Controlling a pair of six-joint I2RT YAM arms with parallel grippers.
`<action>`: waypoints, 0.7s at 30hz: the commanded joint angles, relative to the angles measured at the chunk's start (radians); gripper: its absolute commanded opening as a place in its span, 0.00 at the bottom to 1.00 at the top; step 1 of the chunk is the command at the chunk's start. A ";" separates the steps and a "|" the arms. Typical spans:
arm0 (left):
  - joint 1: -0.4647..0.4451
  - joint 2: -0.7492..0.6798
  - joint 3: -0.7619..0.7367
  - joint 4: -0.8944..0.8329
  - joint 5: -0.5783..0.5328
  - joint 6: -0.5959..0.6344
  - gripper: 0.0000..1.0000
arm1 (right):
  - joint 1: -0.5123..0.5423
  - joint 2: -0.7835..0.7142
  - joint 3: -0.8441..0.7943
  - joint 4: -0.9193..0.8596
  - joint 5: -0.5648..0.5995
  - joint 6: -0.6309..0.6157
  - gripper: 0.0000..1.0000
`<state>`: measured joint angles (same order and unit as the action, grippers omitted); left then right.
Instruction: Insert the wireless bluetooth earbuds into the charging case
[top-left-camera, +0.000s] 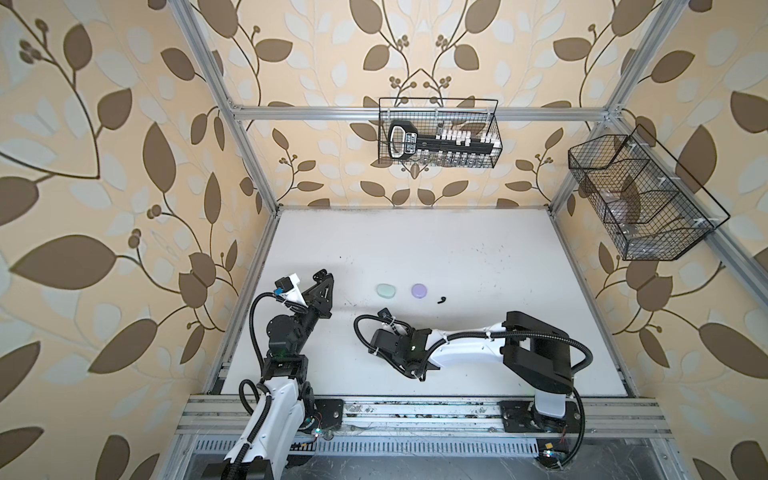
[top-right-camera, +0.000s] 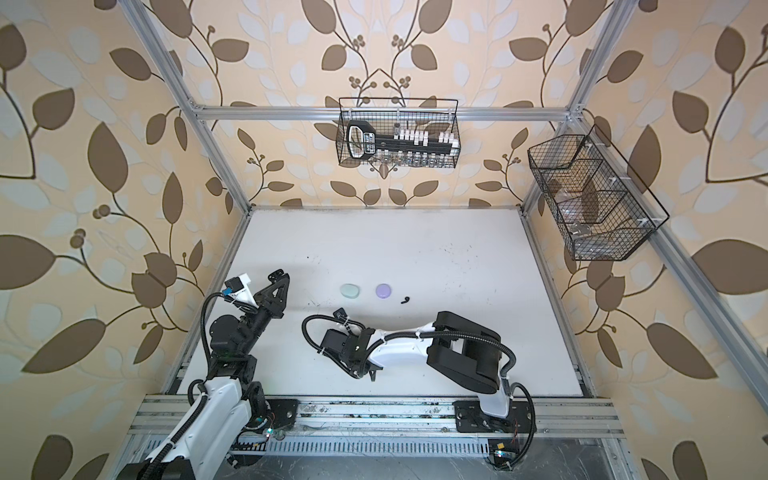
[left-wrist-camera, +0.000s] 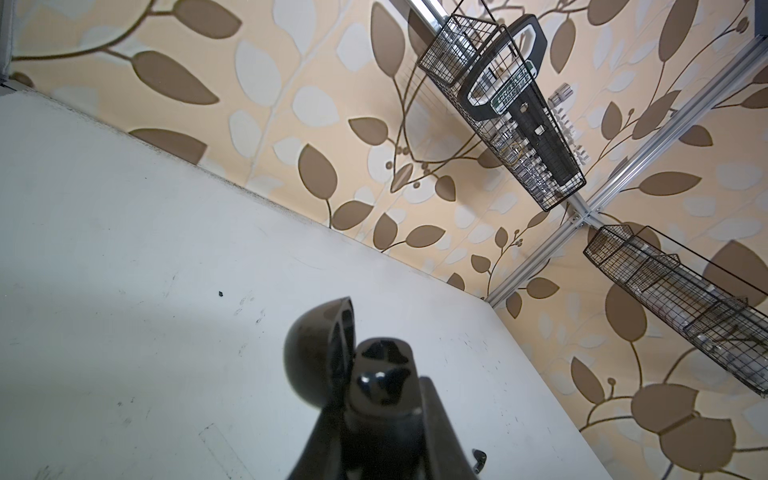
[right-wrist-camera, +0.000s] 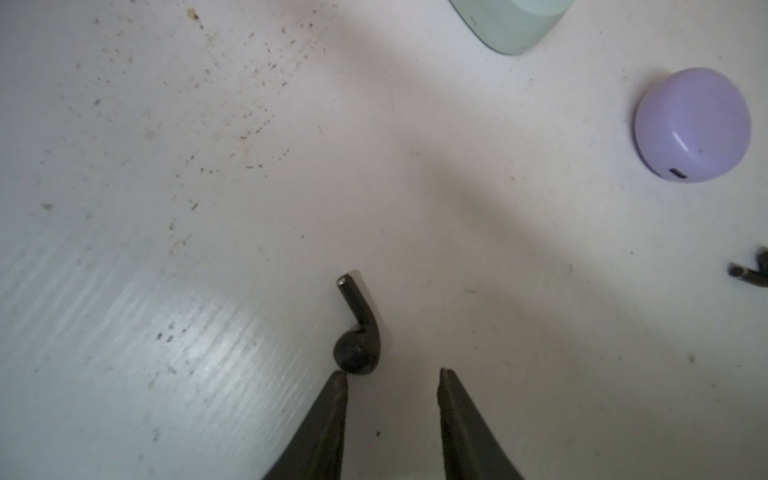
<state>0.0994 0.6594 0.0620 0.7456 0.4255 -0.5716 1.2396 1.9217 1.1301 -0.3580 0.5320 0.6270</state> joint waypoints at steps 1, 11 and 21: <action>0.006 0.004 0.000 0.093 0.052 0.024 0.00 | -0.023 0.005 -0.048 -0.053 -0.007 0.018 0.35; 0.006 0.058 -0.004 0.203 0.128 0.007 0.00 | -0.055 -0.007 -0.056 0.043 -0.085 -0.018 0.38; 0.006 0.048 -0.005 0.203 0.131 0.005 0.00 | -0.088 0.084 0.021 0.059 -0.116 -0.007 0.37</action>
<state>0.0994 0.7200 0.0597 0.8864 0.5323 -0.5728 1.1694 1.9324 1.1286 -0.2680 0.4679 0.6174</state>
